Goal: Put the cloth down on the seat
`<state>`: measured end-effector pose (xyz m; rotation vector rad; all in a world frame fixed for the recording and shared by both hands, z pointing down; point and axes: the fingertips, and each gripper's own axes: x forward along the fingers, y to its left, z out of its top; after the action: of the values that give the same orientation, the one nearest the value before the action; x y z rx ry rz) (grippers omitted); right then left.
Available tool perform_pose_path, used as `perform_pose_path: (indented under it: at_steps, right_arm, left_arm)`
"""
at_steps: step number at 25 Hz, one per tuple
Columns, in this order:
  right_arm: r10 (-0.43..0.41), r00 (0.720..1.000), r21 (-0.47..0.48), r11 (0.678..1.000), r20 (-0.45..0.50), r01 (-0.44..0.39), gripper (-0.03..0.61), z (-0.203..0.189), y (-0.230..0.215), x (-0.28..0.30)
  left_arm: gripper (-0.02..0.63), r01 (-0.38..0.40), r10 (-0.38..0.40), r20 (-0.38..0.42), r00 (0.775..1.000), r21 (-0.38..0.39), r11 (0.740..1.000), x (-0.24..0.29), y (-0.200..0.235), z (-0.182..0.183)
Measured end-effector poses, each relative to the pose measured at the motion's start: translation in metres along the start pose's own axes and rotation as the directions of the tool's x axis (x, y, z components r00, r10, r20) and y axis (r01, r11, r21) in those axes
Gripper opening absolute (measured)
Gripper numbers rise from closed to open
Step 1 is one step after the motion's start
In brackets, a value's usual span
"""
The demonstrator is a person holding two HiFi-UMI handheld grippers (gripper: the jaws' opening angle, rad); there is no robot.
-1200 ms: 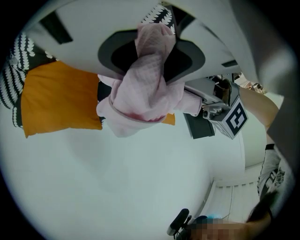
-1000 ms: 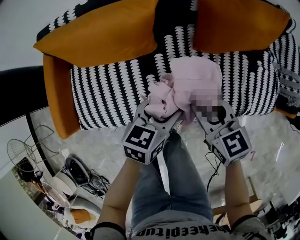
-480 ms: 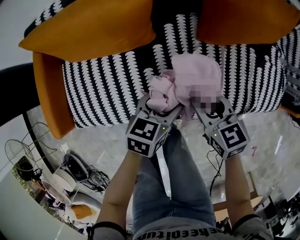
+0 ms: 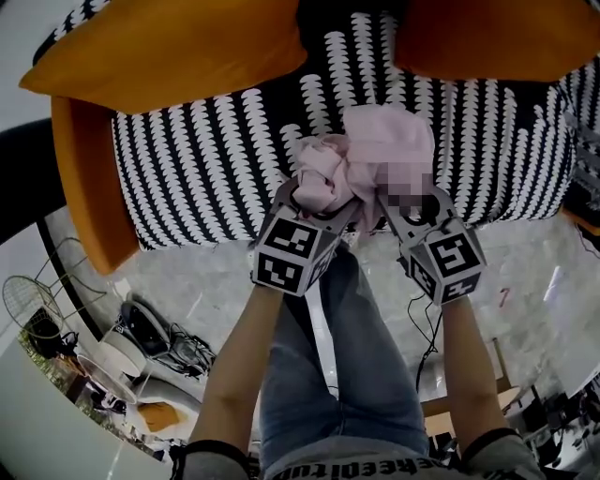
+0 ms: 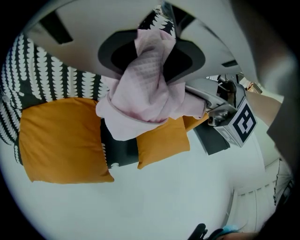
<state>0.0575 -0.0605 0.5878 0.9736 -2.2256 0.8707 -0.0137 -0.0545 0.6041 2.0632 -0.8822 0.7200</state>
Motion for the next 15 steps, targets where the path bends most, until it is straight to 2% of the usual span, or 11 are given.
perform_pose_path:
  at_steps: [3,6,8,11,15]
  right_arm:
    - [-0.025,0.999,0.002,1.000,-0.024,0.025,0.172,0.017,0.006,-0.024]
    - [-0.044,0.998,-0.019,0.999,-0.040,0.043,0.172,0.038,0.035,-0.025]
    - [-0.042,0.998,-0.014,0.999,-0.056,0.042,0.173,0.024,0.039,-0.009]
    - [-0.054,0.995,0.021,0.998,-0.087,0.056,0.176,-0.022,0.015,0.000]
    - [-0.074,0.990,0.047,0.996,-0.117,0.080,0.183,-0.038,-0.012,-0.012]
  left_arm:
    - [0.321,0.008,-0.008,-0.007,1.000,-0.006,1.000,-0.018,-0.016,0.017]
    - [0.321,0.003,-0.003,0.003,1.000,-0.012,1.000,-0.052,-0.006,0.023]
    - [0.319,-0.009,0.008,-0.016,1.000,-0.015,1.000,-0.048,0.007,0.007]
    - [0.319,-0.013,0.014,-0.071,0.997,0.007,1.000,-0.011,0.000,-0.024]
    - [0.319,-0.011,0.012,-0.082,0.997,0.019,1.000,0.010,-0.018,-0.023]
